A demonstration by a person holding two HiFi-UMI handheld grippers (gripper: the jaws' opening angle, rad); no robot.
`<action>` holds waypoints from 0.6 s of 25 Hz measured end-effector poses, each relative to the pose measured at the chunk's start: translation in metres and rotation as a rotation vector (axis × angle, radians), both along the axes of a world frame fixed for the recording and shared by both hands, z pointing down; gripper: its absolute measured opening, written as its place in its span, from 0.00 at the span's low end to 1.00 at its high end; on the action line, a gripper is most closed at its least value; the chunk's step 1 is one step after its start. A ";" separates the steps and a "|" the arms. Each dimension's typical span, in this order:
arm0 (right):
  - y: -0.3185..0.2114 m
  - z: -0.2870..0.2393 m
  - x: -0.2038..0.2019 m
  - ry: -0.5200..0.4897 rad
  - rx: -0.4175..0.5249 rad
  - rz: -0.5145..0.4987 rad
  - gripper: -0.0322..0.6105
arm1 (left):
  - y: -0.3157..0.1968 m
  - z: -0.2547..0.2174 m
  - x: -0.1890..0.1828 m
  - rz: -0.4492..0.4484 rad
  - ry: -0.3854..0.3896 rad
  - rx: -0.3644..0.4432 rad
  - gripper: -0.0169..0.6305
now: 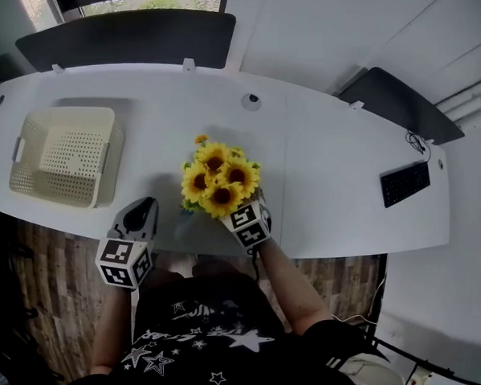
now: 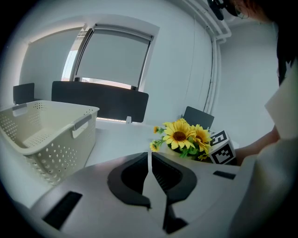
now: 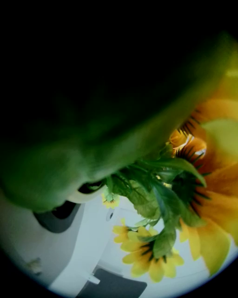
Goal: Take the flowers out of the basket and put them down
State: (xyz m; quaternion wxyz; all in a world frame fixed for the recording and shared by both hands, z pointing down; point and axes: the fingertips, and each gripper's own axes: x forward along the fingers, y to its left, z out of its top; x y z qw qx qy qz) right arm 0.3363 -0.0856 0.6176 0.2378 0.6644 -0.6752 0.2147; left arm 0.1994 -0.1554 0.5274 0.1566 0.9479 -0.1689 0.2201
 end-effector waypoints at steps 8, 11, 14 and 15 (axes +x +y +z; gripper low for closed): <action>0.000 0.003 -0.001 0.013 0.025 0.031 0.86 | 0.005 0.002 0.004 0.078 -0.031 -0.004 0.08; 0.001 0.003 -0.002 0.009 0.031 0.038 0.86 | 0.008 0.002 0.006 0.100 -0.038 -0.003 0.08; 0.001 0.001 -0.001 -0.010 0.048 0.044 0.86 | 0.011 0.005 0.009 0.106 -0.048 0.001 0.07; 0.003 0.001 -0.001 -0.027 0.050 0.045 0.86 | 0.012 0.005 0.009 0.106 -0.052 0.002 0.08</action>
